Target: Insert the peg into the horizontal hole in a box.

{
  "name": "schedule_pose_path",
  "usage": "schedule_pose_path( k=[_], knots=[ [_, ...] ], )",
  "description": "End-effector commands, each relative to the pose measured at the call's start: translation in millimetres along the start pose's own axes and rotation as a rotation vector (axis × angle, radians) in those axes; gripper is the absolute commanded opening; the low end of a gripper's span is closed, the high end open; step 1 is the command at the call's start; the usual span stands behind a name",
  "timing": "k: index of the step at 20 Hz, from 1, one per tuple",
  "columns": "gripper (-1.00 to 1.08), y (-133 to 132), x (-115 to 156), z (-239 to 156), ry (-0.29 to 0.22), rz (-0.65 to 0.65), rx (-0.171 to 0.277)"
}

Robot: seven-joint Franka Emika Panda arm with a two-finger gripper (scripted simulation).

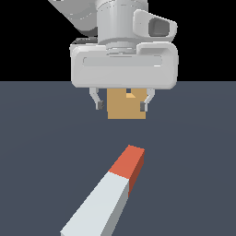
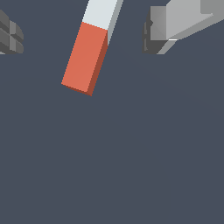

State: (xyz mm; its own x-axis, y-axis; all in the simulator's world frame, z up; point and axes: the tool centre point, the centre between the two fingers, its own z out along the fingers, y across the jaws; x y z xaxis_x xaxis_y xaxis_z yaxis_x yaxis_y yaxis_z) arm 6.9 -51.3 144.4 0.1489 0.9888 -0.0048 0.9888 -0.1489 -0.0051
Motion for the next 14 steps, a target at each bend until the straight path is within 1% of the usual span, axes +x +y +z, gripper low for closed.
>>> schedule_pose_path(
  k=[1,5,8,11,14],
  knots=[
    [1.0,1,-28,15,-0.001,0.064,0.0],
    [1.0,0,-81,44,0.0,0.193,-0.003],
    [1.0,-4,-110,61,0.002,0.263,-0.004],
    [1.0,-8,-128,71,0.003,0.308,-0.005],
    [1.0,-10,-135,75,0.004,0.325,-0.005]
  ],
)
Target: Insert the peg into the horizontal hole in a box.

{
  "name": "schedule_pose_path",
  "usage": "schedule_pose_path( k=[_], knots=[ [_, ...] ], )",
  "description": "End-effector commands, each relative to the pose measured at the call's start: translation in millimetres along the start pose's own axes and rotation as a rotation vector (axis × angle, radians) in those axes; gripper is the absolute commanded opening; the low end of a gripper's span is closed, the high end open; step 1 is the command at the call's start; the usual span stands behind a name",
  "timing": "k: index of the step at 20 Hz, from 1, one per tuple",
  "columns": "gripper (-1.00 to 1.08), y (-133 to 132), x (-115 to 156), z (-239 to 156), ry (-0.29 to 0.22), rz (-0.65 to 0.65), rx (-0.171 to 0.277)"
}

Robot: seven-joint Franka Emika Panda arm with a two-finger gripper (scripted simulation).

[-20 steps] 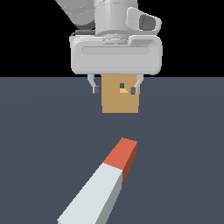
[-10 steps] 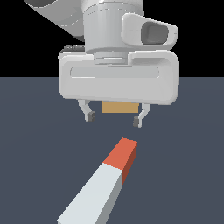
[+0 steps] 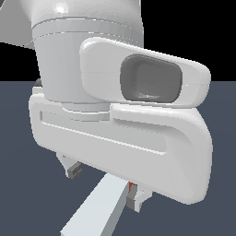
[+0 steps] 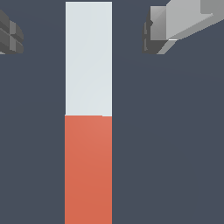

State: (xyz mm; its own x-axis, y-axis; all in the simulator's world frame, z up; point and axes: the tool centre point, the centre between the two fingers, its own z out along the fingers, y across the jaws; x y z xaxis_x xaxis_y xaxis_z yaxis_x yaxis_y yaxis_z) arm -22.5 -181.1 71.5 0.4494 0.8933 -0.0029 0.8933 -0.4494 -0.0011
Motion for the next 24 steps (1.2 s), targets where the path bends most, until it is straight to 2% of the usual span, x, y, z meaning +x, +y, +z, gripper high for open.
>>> schedule_pose_path(
  k=[1,7,16,21,22,24],
  knots=[
    [1.0,0,-2,2,0.002,0.008,-0.002],
    [1.0,0,-2,5,0.001,0.006,0.0],
    [1.0,-1,-1,44,0.002,0.005,-0.001],
    [1.0,0,0,51,0.003,0.004,-0.001],
    [-1.0,0,0,51,0.003,0.004,-0.001],
    [-1.0,0,0,51,0.003,0.004,-0.001]
  ],
)
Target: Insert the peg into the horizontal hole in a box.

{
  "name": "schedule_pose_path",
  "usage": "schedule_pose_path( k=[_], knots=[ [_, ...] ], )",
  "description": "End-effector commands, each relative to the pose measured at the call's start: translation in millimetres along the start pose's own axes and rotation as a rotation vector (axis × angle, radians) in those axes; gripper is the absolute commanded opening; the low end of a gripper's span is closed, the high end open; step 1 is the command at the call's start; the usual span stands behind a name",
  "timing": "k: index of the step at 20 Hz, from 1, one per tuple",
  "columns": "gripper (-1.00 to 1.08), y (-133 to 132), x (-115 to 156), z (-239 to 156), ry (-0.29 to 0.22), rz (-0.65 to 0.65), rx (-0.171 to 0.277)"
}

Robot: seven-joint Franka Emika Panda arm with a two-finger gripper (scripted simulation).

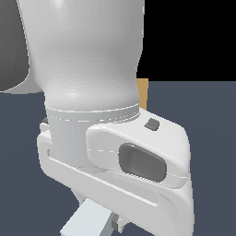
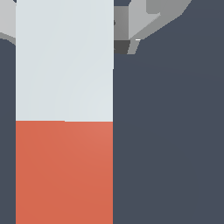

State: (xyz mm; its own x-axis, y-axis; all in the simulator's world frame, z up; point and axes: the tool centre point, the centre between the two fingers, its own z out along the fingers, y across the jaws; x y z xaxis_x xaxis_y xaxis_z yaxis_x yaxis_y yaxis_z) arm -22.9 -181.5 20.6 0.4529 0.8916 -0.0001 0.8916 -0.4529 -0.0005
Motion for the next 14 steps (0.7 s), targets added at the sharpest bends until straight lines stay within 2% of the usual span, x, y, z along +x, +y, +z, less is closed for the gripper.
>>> schedule_pose_path(
  k=[1,9,14],
  knots=[
    [-1.0,0,0,0,0.0,0.0,0.0],
    [-1.0,0,1,0,0.0,-0.001,-0.001],
    [-1.0,1,18,-7,0.0,-0.027,-0.001]
  ],
)
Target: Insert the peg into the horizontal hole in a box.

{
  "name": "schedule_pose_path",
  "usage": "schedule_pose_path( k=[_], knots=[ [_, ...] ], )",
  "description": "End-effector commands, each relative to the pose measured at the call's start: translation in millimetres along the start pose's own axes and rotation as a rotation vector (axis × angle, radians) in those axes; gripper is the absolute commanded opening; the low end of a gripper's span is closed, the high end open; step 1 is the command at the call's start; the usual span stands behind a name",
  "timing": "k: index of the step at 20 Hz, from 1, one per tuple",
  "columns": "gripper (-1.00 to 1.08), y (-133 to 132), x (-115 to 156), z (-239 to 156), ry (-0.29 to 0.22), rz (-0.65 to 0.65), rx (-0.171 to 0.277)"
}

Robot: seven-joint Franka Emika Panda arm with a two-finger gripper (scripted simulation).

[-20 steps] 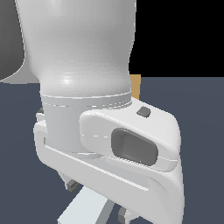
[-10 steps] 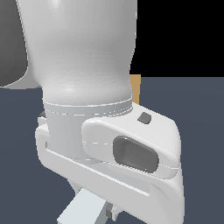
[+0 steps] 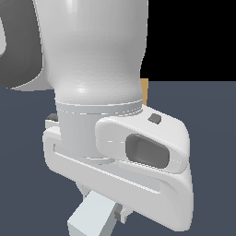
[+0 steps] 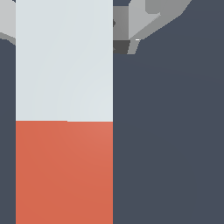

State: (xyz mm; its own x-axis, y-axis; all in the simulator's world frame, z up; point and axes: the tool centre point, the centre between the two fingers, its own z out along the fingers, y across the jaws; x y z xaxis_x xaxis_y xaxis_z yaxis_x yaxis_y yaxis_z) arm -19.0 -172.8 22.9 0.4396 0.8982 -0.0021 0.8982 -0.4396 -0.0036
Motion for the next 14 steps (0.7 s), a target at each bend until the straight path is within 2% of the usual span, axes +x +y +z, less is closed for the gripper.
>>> schedule_pose_path(
  k=[1,7,14],
  knots=[
    [-1.0,1,15,-7,0.001,-0.022,-0.004],
    [-1.0,0,80,-30,0.0,-0.118,-0.005],
    [-1.0,-19,198,-73,-0.002,-0.297,-0.005]
  ],
)
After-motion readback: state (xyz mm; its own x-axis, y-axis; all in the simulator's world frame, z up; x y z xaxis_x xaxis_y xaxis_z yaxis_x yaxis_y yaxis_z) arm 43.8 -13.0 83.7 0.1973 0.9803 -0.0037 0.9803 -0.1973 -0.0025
